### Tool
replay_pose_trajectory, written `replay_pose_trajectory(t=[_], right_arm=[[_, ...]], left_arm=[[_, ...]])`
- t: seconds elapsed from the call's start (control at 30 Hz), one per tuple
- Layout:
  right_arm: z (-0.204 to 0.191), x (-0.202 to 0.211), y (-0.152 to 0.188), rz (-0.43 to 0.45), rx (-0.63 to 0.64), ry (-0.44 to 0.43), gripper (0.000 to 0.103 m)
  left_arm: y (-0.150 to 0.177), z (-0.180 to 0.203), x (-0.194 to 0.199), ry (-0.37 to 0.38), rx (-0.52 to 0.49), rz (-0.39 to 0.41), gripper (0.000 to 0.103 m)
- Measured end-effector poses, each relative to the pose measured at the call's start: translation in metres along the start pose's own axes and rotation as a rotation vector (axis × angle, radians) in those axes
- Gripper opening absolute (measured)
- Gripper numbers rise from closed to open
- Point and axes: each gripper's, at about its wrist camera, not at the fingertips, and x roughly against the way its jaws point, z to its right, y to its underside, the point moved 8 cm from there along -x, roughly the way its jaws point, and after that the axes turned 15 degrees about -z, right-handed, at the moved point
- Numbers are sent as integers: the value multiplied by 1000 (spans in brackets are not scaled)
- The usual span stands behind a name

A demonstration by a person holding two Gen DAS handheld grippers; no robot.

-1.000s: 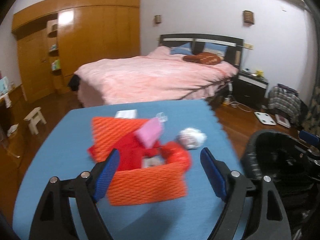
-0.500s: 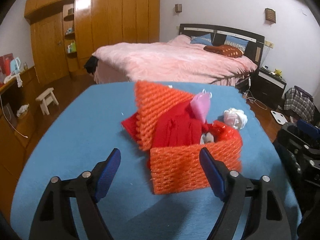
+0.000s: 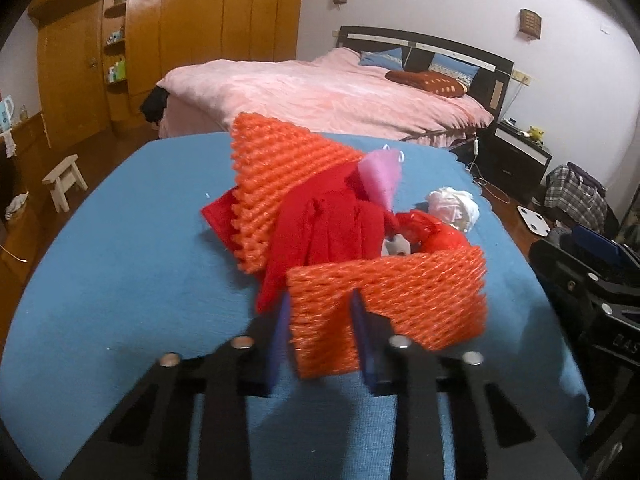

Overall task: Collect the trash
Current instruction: 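Grasp the orange mesh sleeve with the left gripper, then grasp the red plastic bag with the right gripper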

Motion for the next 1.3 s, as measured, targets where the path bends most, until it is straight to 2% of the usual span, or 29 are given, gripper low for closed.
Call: replay_pose_trajectory(t=[0.17,0.4,0.53,0.67,0.7,0.73,0.77,0.83,0.9,0.97,1.2,1.23,1.27,1.3], right_arm=[[-1,-1,-1,-2,-6,-2,97],[-1,-7,-5,-8,-32,-18,97],[-4,-14,-8,-23,-48,-31,97],[-10,-27,-7,-49,-41,-34,97],[-11,-30,-7,-56,-41,-35,97],[-11,-32,-6,-59,-42,-34,97],[-12,-34,-6,-63,-43,-32,97],[-11,-34,-6,-64,-44,-28,97],[-10,-32,-7,-57,-37,-18,97],[-9,-32,-7,-56,-29,-8,97],[-8,-36,-6,-65,-25,-5,97],[-8,-36,-6,-66,-25,-5,97],[-9,-37,-6,-67,-25,-5,97],[-9,-38,-7,-68,-26,-6,97]], left_arm=[[-1,-3,7,-10,16,24,6],[-8,-22,26,-43,69,93,4],[-13,-45,37,-104,127,136,4],[-12,-52,33,-101,132,120,4],[-11,-50,31,-91,129,112,5],[-10,-48,29,-72,126,104,14],[-9,-47,28,-64,129,103,33],[-7,-48,30,-60,137,115,52],[-7,-47,28,-38,137,111,53],[-7,-46,24,-18,139,100,60],[-2,-33,5,37,87,31,63],[-2,-31,3,44,82,22,60],[0,-29,2,48,79,15,47],[1,-28,-1,59,75,0,41]])
